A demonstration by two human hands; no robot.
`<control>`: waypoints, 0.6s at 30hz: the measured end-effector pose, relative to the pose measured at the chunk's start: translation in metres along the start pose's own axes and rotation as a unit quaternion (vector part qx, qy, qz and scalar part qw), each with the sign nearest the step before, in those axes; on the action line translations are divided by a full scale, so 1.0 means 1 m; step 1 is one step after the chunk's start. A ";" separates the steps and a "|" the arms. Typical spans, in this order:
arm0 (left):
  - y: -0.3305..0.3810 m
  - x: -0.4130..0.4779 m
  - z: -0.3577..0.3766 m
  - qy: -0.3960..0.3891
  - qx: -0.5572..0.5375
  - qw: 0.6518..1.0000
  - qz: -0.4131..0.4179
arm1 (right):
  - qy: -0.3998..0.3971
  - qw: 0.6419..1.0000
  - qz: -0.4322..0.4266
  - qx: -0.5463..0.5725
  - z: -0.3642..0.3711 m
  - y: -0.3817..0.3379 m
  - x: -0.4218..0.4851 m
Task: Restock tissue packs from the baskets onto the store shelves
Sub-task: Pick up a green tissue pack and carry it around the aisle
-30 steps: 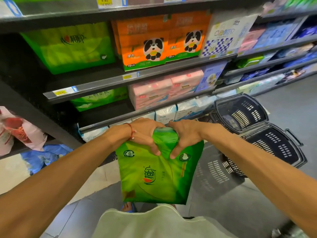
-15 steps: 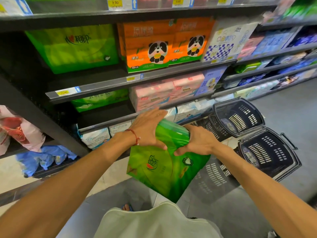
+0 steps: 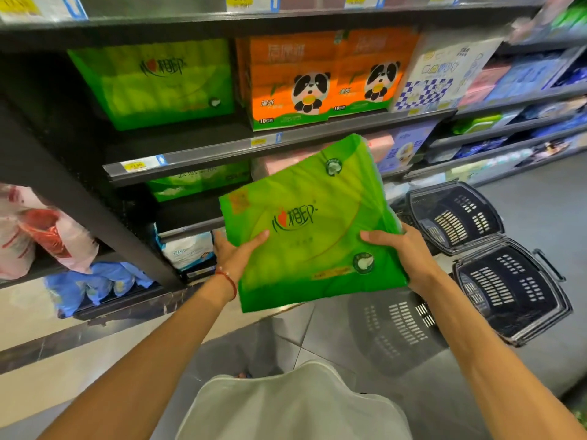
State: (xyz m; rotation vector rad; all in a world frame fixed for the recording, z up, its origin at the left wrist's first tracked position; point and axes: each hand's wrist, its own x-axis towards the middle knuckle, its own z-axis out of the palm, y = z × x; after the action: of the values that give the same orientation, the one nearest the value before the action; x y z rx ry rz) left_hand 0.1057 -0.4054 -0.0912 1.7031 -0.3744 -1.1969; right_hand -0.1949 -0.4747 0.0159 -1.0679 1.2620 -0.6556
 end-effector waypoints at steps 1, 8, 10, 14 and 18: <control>0.002 0.005 -0.008 -0.014 -0.035 0.999 -0.019 | -0.002 1.000 0.003 0.027 0.002 0.003 0.002; 0.018 0.019 -0.054 -0.115 -0.073 0.990 -0.036 | -0.046 0.994 0.015 0.093 0.006 0.024 0.019; 0.020 0.015 -0.060 -0.132 -0.086 0.987 -0.034 | -0.060 0.993 0.015 0.099 0.006 0.030 0.020; 0.025 0.007 -0.065 -0.123 -0.094 0.988 -0.019 | -0.097 0.991 0.030 0.086 0.006 0.039 0.028; 0.025 -0.006 -0.071 -0.075 -0.099 0.992 0.022 | -0.109 0.992 0.049 0.049 0.007 0.044 0.035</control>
State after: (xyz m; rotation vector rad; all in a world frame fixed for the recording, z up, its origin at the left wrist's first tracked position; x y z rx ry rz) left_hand 0.1697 -0.3747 -0.0646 1.4327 -0.3701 -1.2899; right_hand -0.1872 -0.4860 -0.0395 -0.9624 1.0737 -0.5070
